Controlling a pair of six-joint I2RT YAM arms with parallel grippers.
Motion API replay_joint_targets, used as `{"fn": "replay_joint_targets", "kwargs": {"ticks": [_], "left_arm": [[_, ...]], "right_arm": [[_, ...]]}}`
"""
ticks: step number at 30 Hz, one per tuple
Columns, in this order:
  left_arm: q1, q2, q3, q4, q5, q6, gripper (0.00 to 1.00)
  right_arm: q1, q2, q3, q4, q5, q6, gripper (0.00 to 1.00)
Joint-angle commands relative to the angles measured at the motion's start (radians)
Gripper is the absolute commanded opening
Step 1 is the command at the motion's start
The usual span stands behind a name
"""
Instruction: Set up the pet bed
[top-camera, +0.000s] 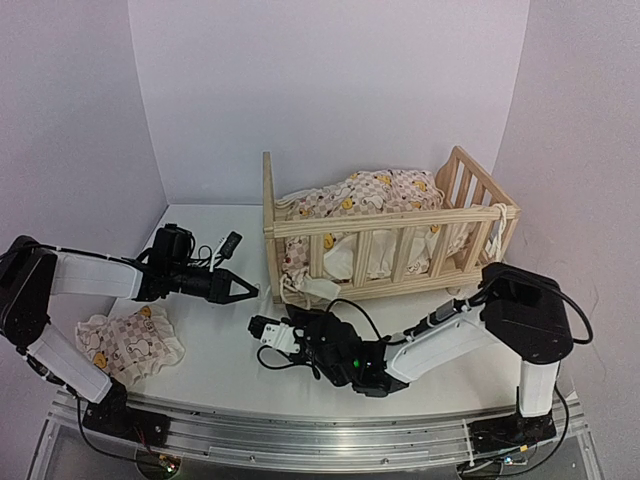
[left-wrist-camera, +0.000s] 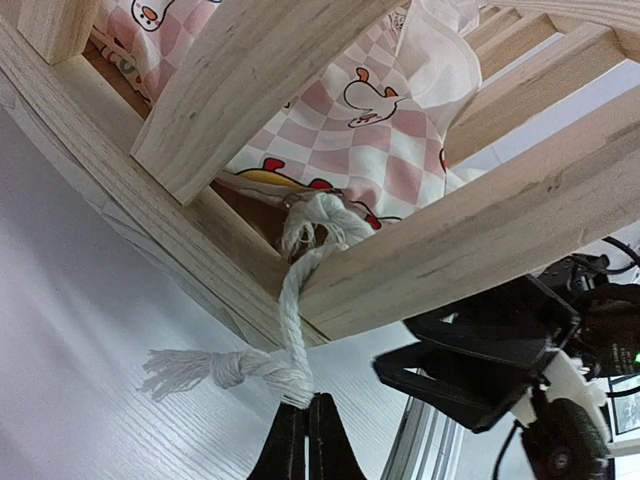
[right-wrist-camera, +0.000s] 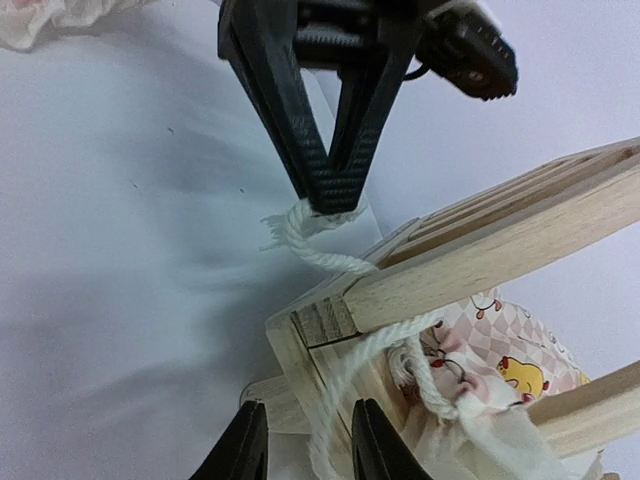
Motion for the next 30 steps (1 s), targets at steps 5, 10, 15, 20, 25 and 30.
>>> {"fn": "replay_joint_targets", "kwargs": {"ticks": [5, 10, 15, 20, 25, 30], "left_arm": [[-0.001, 0.014, -0.002, 0.070, 0.010, -0.003, 0.00], [-0.001, 0.009, -0.008, 0.070, 0.008, -0.005, 0.00], [-0.001, 0.002, -0.017, 0.081, 0.003, -0.009, 0.00], [-0.001, -0.009, -0.033, 0.115, 0.021, -0.030, 0.00], [-0.001, -0.005, -0.034, 0.122, 0.025, -0.039, 0.00], [-0.001, 0.003, -0.023, 0.129, 0.025, -0.038, 0.00]], "right_arm": [[0.020, -0.129, -0.027, 0.002, 0.042, 0.058, 0.35], [-0.037, -0.048, 0.048, 0.002, 0.011, 0.150, 0.43], [-0.069, 0.036, 0.115, 0.003, -0.011, 0.196, 0.44], [-0.085, 0.103, 0.139, 0.020, 0.067, 0.191, 0.41], [-0.088, 0.148, 0.159, 0.085, 0.108, 0.157, 0.32], [-0.086, 0.153, 0.159, 0.087, 0.065, 0.182, 0.17]]}}
